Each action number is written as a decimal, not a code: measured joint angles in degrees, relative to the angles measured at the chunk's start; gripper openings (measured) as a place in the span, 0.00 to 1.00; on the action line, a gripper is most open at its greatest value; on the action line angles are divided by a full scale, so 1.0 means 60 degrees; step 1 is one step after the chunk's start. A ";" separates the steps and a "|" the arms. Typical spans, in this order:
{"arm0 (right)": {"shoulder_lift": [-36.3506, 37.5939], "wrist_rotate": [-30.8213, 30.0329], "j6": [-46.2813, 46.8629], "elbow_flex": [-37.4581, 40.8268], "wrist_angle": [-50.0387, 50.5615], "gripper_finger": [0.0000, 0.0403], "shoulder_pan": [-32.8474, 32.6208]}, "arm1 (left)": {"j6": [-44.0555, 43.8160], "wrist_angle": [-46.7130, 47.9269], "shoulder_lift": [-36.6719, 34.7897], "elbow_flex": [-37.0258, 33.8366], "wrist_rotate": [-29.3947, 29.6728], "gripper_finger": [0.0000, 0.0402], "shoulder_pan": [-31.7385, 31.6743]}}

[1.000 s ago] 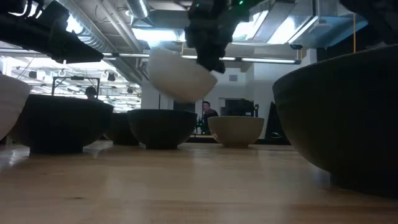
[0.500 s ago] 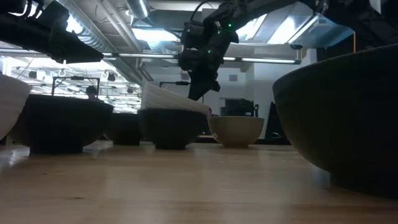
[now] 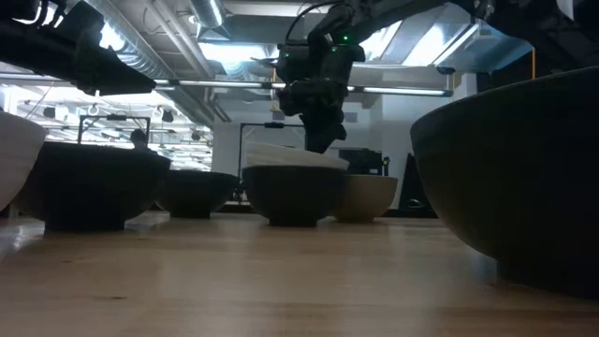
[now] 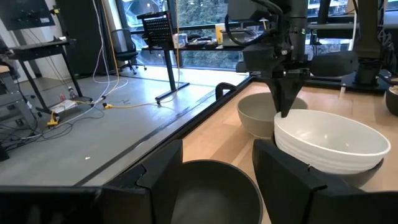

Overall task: Nest bowls inside each other
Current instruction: Stack the right white bowl on the black bowl, then stack the black bowl on the white bowl

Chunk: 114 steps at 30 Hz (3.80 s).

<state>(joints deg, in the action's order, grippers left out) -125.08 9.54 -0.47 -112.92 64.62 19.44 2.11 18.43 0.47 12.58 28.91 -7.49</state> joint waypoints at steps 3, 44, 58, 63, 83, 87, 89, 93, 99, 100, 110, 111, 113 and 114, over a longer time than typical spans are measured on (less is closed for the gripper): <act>0.0000 0.0004 -0.0007 0.0000 0.0002 0.02 -0.0005 | 0.0000 -0.0003 0.0001 0.0004 0.0000 0.47 0.0002; 0.1063 -0.0314 -0.0796 -0.0653 -0.0047 0.52 -0.0066 | -0.0012 0.0001 0.0001 0.0004 0.0000 0.47 0.0002; 0.3129 -0.0324 -0.0787 -0.0667 0.1490 0.52 -0.0296 | -0.0015 0.0001 0.0003 0.0003 0.0000 0.47 0.0003; 0.3443 -0.0324 -0.0808 -0.0667 0.1546 0.52 -0.0626 | -0.0015 0.0000 0.0001 0.0003 -0.0001 0.47 0.0000; 0.3889 0.0279 -0.1524 0.1278 0.1046 0.52 -0.1315 | -0.0096 0.0001 0.0003 0.0003 -0.0004 0.47 0.0004; 0.4895 0.0259 -0.1411 0.3171 -0.0484 0.52 -0.1315 | -0.0299 -0.0003 -0.0001 0.0003 -0.0004 0.47 0.0000; 0.5678 0.0264 -0.1207 0.4157 -0.1307 0.52 -0.1260 | -0.0302 -0.0003 0.0000 0.0001 -0.0004 0.47 0.0001; 0.7368 0.0251 -0.0602 0.6074 -0.2723 0.52 -0.1148 | -0.0314 -0.0003 0.0001 0.0000 -0.0004 0.47 0.0000; 0.9904 0.0126 0.0423 0.8864 -0.4885 0.52 -0.1151 | -0.0737 -0.0014 0.0003 0.0004 -0.0004 0.47 0.0000; 1.0275 0.0079 0.0596 0.9348 -0.5359 0.52 -0.1150 | -0.0842 -0.0014 0.0003 0.0002 -0.0004 0.47 0.0002; 1.2663 -0.0907 0.1771 1.2277 -0.8772 0.52 -0.1144 | -0.1268 -0.0437 0.0003 0.0000 0.0008 0.47 0.0000; 1.2715 -0.0907 0.1794 1.2339 -0.8812 0.52 -0.1144 | -0.1268 -0.0736 0.0003 0.0004 0.0060 0.47 0.0004; 1.2739 -0.0907 0.1818 1.2349 -0.8843 0.52 -0.1144 | -0.1264 -0.1168 -0.0001 0.0004 0.0085 0.47 0.0000; 1.2748 -0.0907 0.1812 1.2349 -0.8909 0.52 -0.1144 | -0.1265 -0.1324 -0.0001 0.0004 0.0076 0.47 0.0000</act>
<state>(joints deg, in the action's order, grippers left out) -48.59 4.10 10.40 -38.83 11.16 12.58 -5.48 10.49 0.47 12.60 29.36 -7.49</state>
